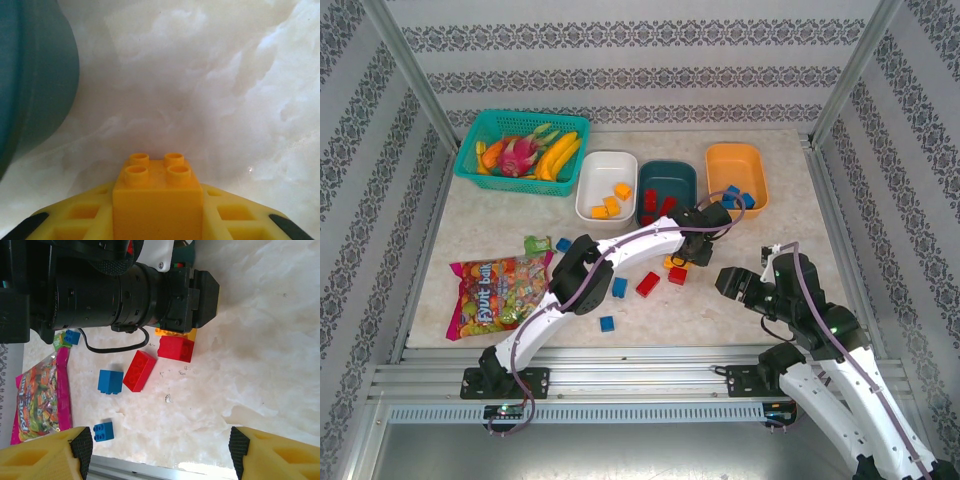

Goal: Sort the legos into containers by color

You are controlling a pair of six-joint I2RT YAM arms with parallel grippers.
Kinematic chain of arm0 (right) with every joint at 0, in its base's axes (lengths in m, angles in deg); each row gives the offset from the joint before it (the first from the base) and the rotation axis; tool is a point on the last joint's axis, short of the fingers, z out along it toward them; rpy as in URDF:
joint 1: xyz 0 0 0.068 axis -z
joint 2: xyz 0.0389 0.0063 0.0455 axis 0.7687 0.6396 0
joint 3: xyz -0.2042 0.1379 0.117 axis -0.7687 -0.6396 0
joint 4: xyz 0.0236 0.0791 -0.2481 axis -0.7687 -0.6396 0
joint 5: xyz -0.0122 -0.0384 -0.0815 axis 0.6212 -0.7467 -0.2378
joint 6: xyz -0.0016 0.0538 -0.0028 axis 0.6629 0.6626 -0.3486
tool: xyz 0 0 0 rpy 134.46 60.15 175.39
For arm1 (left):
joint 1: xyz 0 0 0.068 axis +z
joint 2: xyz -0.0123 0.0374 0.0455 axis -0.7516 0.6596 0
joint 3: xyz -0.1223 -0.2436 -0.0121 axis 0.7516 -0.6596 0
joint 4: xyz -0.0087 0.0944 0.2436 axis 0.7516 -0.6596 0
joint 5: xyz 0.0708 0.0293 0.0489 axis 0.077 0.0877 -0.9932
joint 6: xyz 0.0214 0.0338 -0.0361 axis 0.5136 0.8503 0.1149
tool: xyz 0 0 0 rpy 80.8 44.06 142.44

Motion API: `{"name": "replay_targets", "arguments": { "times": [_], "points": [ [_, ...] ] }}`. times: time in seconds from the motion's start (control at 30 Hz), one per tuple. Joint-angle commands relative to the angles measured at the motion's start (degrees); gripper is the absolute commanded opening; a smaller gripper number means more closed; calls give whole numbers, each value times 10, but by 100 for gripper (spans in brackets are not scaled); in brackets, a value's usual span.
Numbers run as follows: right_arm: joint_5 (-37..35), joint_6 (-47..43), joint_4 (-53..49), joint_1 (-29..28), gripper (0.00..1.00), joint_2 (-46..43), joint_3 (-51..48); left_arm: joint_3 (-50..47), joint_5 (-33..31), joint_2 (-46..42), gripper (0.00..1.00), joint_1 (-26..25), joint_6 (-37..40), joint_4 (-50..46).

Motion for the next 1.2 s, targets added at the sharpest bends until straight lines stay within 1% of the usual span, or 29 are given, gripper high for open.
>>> {"name": "replay_targets", "arguments": {
  "times": [0.0, 0.17, 0.27, 0.43, 0.57, 0.7, 0.8, 0.93, 1.0, 1.17],
  "points": [
    [9, -16, 15, -3, 73, 0, 20, 16, -3, -56, 34, -6, -12, -9],
    [16, -40, 54, -2, 73, -12, 29, 10, -9, -116, 34, 0, -25, -17],
    [26, -54, 94, -2, 73, 0, 33, 8, -9, -145, 34, 16, -37, -39],
    [48, -74, 194, -9, 72, 66, 31, -16, -17, -188, 34, 64, -45, -60],
    [32, -94, 277, -42, 72, 152, 51, -26, -21, -203, 34, 111, -38, -75],
    [7, -118, 371, -91, 73, 235, 68, -35, -15, -208, 35, 169, -32, -84],
    [-7, -117, 449, -112, 74, 288, 66, -35, -12, -202, 35, 208, -21, -86],
    [-13, -101, 527, -110, 75, 350, 70, -25, -6, -182, 35, 254, -11, -84],
    [-7, -98, 548, -106, 75, 378, 86, -16, -7, -166, 35, 271, -3, -81],
    [5, -75, 587, -90, 76, 440, 113, 10, -6, -119, 37, 295, 17, -47]
  ]
}}
